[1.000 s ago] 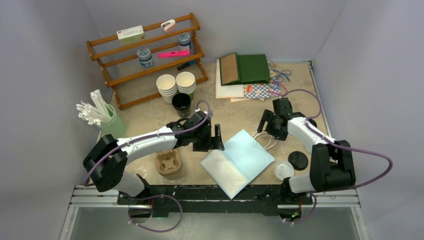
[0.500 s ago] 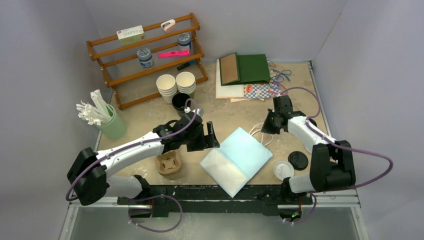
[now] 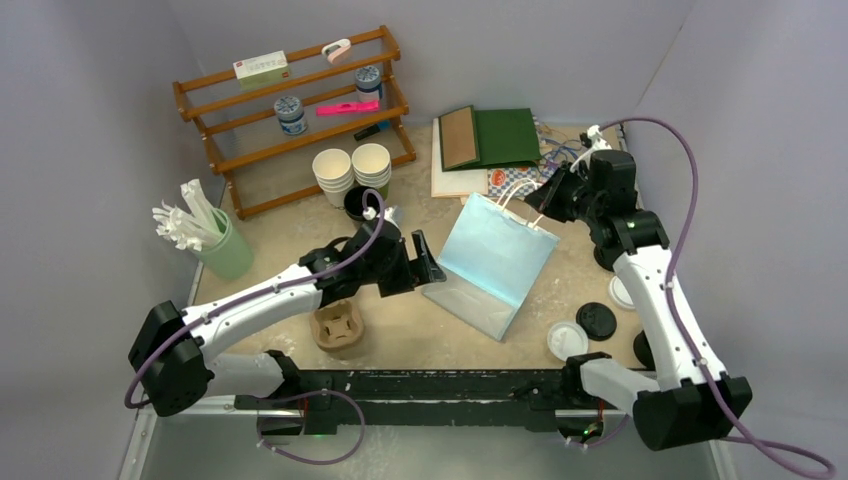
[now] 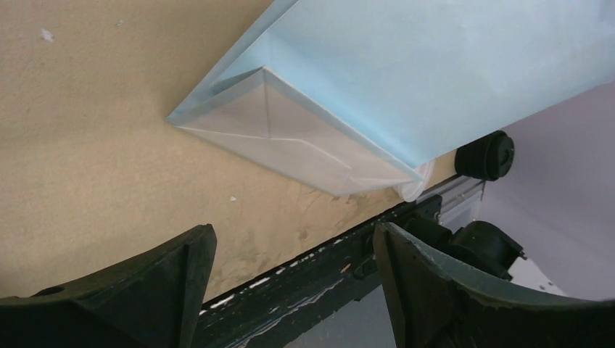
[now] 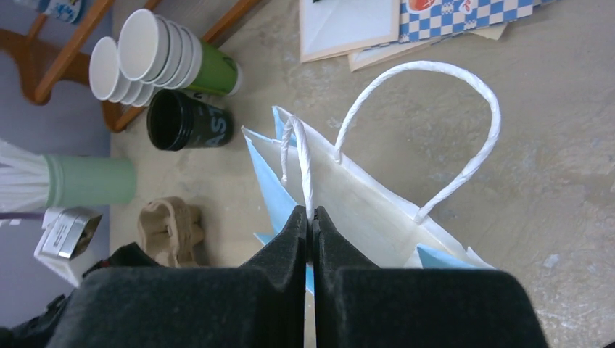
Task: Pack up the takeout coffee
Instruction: Open the takeout bag at the center of the board.
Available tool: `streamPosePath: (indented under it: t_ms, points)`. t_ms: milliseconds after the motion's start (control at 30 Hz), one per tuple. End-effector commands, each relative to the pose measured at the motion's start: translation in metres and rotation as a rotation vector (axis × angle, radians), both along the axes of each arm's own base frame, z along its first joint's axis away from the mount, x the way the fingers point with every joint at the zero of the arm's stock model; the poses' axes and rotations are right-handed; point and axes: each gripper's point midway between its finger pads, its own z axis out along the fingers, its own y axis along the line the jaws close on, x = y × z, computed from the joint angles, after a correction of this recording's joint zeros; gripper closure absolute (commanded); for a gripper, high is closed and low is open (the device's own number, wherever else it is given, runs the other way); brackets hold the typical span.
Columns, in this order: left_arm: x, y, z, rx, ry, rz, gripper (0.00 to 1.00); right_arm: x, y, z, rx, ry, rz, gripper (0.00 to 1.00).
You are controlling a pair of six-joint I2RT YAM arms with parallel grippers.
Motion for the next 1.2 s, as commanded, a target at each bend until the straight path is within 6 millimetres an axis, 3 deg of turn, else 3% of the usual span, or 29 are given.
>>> streamPosePath:
  t_ms: [0,267,400,667,1167]
  points:
    - [0.016,-0.029,0.045,-0.184,-0.047,0.026,0.16,-0.023,0.015,0.025,0.070,-0.019,0.084,1.00]
    - [0.029,-0.048,0.053,-0.318,0.041,0.157,0.18,-0.036,0.029,0.052,0.123,-0.099,0.172,1.00]
    - [0.025,-0.053,0.034,-0.321,0.197,0.282,0.23,-0.039,0.033,0.060,0.131,-0.126,0.189,1.00]
    - [0.005,-0.068,0.001,-0.213,0.389,0.442,0.24,-0.045,0.038,0.070,0.126,-0.158,0.214,1.00]
    - [0.021,-0.086,-0.032,-0.231,0.378,0.479,0.44,-0.059,0.052,0.074,0.101,-0.165,0.279,1.00]
